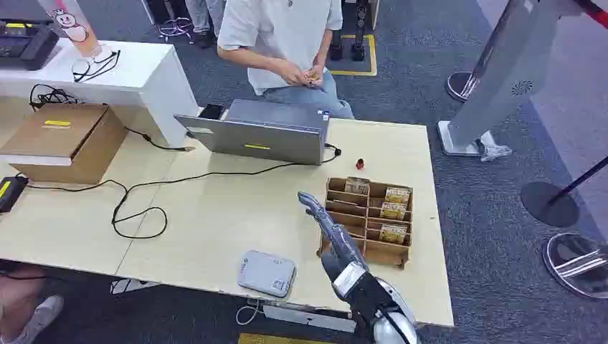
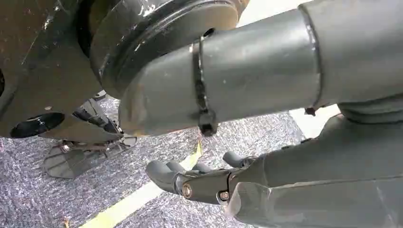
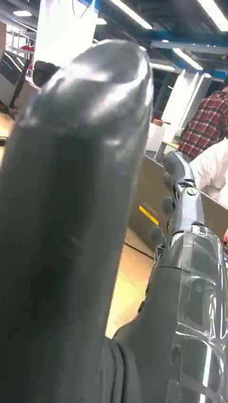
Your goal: Pass the card to the sensor for recognition and then transmit it.
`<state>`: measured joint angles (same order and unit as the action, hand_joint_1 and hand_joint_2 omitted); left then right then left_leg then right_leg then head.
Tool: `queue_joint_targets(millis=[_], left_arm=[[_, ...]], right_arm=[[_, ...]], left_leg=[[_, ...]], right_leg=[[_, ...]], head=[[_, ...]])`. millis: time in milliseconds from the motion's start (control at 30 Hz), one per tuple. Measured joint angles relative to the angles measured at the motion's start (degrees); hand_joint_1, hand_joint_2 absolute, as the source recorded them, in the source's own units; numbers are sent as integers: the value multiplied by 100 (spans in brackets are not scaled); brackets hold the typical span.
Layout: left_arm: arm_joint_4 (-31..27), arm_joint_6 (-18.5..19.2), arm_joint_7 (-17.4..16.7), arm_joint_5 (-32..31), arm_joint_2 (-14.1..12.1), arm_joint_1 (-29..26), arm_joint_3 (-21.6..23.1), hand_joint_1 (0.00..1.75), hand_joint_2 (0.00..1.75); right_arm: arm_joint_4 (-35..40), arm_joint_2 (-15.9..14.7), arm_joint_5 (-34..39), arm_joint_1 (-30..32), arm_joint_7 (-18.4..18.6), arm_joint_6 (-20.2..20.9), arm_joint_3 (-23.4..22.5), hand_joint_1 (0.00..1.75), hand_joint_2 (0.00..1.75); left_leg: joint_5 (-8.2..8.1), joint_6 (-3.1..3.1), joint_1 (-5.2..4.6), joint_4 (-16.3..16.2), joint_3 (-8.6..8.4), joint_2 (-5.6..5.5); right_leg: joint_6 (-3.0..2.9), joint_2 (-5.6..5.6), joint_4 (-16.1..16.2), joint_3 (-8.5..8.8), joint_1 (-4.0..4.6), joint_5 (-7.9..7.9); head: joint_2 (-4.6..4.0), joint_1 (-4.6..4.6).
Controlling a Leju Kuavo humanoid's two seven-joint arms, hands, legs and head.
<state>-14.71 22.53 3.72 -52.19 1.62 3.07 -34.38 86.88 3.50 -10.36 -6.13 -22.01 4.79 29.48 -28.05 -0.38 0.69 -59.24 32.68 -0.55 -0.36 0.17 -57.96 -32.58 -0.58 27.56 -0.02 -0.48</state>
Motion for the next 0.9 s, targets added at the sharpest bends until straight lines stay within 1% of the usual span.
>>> queue_joint_targets(millis=[667,900], left_arm=[[0,-44,87,57,4,-113,-103,0,0],[0,-55,184,57,4,-186,-151,0,0]], right_arm=[[-15,0,-94,-10,-20,-17,0,0,0],[-15,0,-114,-9,-63,-52,0,0,0]], left_leg=[[0,0,0,0,-1,0],[0,0,0,0,-1,1]], right_leg=[[0,0,0,0,0,0],[0,1,0,0,0,0]], head=[[0,0],[0,0]])
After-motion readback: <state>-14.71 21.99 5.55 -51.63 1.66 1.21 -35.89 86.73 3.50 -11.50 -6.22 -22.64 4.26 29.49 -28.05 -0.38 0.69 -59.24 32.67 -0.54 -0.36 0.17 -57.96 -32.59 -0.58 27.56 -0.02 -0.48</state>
